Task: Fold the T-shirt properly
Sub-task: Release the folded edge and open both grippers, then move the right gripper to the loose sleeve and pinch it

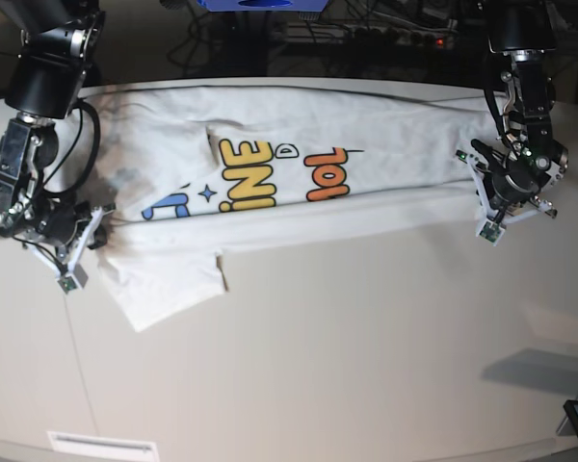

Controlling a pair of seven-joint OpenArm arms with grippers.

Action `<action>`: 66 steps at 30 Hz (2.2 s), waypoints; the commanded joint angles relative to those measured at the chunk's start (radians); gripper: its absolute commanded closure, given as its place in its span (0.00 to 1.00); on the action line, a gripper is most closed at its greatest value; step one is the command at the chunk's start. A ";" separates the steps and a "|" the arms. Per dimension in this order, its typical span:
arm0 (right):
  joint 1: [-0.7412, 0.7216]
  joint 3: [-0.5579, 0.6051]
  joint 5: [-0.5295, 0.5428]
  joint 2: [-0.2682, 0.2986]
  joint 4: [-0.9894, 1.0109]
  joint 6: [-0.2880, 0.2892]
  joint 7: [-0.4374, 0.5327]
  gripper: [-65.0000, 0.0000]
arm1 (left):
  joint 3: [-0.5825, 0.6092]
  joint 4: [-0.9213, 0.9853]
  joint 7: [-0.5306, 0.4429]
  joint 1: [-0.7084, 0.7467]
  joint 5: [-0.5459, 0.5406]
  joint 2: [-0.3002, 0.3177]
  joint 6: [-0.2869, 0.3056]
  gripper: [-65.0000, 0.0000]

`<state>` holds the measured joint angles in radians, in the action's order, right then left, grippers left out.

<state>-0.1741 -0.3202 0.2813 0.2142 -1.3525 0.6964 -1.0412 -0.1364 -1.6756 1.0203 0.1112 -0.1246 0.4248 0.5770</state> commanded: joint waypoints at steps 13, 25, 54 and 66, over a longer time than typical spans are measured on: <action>-0.017 -0.004 -0.001 0.012 -0.018 0.002 0.003 0.73 | 0.100 -0.064 0.050 -0.017 0.013 0.096 -0.007 0.92; -0.017 -0.038 0.000 0.012 -0.094 0.002 -0.027 0.36 | 0.100 -0.156 0.128 0.005 0.243 0.084 -0.007 0.54; -0.448 0.255 -0.006 0.023 0.479 0.002 0.279 0.34 | -0.300 -0.308 0.050 0.078 0.247 -0.062 -0.007 0.53; -0.605 0.329 -0.006 0.078 0.818 0.002 0.482 0.34 | -0.300 -0.304 0.050 0.077 0.247 -0.063 -0.007 0.53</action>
<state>-0.7345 0.0090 0.2581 0.2863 -0.5205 0.6933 -0.5880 -0.4339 -1.9671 1.0801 0.1970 0.1139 0.3435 0.5770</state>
